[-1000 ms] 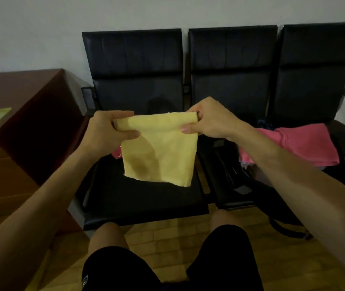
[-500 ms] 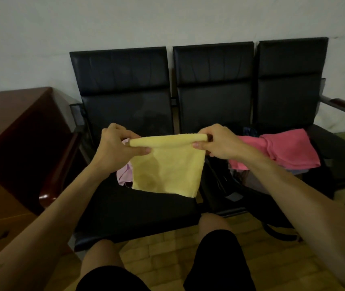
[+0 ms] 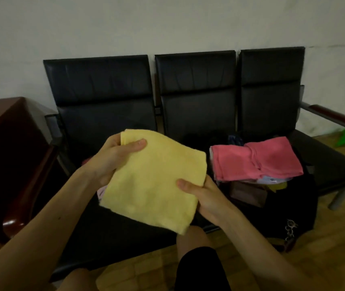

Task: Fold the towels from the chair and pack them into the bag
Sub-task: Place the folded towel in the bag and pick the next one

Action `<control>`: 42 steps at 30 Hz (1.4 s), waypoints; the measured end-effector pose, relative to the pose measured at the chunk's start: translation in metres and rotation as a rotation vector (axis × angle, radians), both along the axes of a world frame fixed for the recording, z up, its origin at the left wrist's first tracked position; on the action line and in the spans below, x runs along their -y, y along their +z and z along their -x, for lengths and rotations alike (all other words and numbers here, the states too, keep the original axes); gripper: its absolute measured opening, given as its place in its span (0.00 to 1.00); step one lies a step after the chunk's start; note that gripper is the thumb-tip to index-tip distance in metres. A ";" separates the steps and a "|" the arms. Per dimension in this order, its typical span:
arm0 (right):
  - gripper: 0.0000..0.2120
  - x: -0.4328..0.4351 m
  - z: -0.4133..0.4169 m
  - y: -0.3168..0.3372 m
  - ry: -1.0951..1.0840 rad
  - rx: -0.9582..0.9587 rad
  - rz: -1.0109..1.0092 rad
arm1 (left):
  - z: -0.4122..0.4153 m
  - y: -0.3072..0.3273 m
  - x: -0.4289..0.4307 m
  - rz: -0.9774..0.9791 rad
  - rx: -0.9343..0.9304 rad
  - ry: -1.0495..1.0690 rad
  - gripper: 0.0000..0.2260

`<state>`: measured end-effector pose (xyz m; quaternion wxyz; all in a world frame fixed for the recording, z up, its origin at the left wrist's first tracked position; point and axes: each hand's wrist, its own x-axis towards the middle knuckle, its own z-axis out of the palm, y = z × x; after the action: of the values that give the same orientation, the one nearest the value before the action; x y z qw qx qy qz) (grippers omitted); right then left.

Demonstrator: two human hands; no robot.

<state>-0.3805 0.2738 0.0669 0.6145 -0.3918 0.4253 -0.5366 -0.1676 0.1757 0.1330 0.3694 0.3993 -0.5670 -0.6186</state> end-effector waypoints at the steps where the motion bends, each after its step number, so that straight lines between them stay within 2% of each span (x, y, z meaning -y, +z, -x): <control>1: 0.18 0.000 0.005 0.006 0.003 0.012 0.010 | 0.005 -0.005 0.005 -0.084 -0.025 0.022 0.24; 3: 0.18 0.001 0.019 0.015 0.000 -0.001 0.035 | 0.020 -0.019 0.011 -0.219 -0.097 0.072 0.32; 6: 0.21 0.008 0.043 0.019 -0.055 0.005 -0.003 | 0.059 -0.051 0.004 -0.419 -0.312 0.097 0.24; 9: 0.24 0.014 0.069 0.006 -0.148 0.092 -0.106 | 0.096 -0.098 -0.012 -0.609 -0.497 -0.101 0.31; 11: 0.23 0.016 0.093 -0.011 -0.186 0.232 -0.178 | 0.116 -0.124 -0.015 -0.732 -0.528 -0.231 0.29; 12: 0.20 0.017 0.106 -0.024 -0.191 0.264 -0.207 | 0.126 -0.135 -0.013 -0.754 -0.486 -0.259 0.26; 14: 0.16 0.015 0.128 -0.054 -0.207 0.132 -0.257 | 0.144 -0.146 -0.009 -0.723 -0.302 -0.287 0.22; 16: 0.19 0.016 0.150 -0.088 -0.247 -0.122 -0.333 | 0.159 -0.155 0.002 -0.612 -0.090 -0.264 0.21; 18: 0.20 0.023 0.173 -0.107 -0.248 -0.238 -0.376 | 0.175 -0.159 0.017 -0.486 0.026 -0.209 0.21; 21: 0.14 0.057 0.218 -0.108 -0.272 -0.382 -0.344 | 0.212 -0.165 0.052 -0.384 0.050 -0.215 0.24; 26: 0.21 0.138 0.282 -0.087 -0.330 -0.744 -0.231 | 0.286 -0.173 0.126 -0.244 0.032 -0.069 0.27; 33: 0.24 0.201 0.324 -0.116 -0.335 -1.072 -0.301 | 0.341 -0.206 0.183 -0.030 0.310 -0.032 0.32; 37: 0.25 0.210 0.329 -0.133 -0.355 -1.158 -0.369 | 0.348 -0.218 0.196 -0.023 0.414 -0.051 0.32; 42: 0.31 0.205 0.315 -0.122 -0.555 -1.238 -0.360 | 0.330 -0.217 0.204 -0.077 0.433 -0.082 0.35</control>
<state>-0.6953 0.0692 -0.0553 0.1549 -0.3944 0.8636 -0.2733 -0.4972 -0.0283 -0.0840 0.1980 0.5131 -0.6249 -0.5541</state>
